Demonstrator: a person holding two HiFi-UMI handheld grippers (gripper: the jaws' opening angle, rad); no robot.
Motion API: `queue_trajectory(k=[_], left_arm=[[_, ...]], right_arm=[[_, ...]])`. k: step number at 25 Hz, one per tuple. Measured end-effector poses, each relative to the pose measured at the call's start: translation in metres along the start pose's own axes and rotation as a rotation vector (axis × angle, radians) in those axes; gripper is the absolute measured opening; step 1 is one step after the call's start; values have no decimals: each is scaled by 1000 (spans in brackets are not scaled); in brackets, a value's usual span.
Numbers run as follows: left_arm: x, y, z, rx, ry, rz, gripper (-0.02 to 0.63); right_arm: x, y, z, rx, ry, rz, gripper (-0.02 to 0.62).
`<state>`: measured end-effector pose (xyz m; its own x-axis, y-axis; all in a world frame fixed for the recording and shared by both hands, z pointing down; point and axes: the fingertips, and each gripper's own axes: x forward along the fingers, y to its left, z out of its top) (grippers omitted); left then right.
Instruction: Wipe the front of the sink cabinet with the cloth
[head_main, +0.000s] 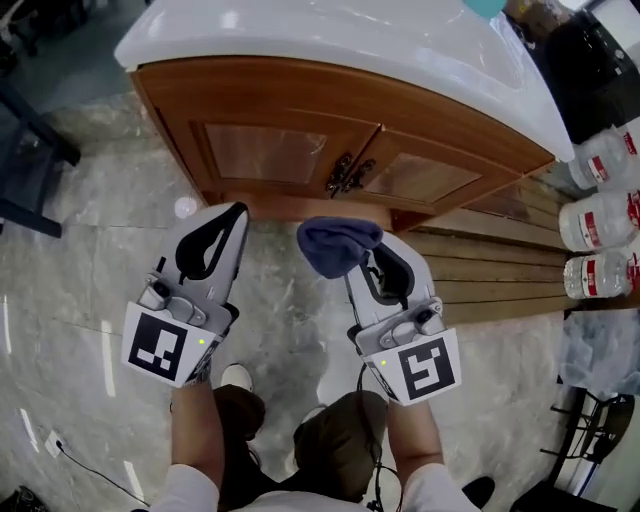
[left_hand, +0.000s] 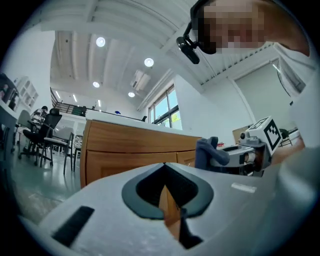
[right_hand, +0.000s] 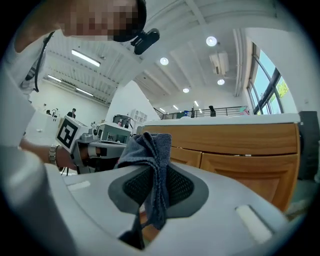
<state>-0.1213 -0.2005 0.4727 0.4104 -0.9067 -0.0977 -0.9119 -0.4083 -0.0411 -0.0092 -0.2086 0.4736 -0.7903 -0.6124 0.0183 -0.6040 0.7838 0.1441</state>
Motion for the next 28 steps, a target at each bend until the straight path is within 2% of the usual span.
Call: queue_trajectory(k=[4,10,15,22,28], left_arm=[[7,19,-15,-1,-66,51,0],[-4,17,-12,75,-41,34,2],[-34,38,-12,32,-52,107,2],[-70,54,-7,44,-59,176,1],[-94,64,0,81,-50,234,1]], right_arm=[[27,-4,-12,-16,-62,-2,61],[53,3,1,28,-95,-23,61],[85,27,10,60,-88,-1,61],[145,78,48,84,-141,52,61],[194,99,66,92,-130,35,60]])
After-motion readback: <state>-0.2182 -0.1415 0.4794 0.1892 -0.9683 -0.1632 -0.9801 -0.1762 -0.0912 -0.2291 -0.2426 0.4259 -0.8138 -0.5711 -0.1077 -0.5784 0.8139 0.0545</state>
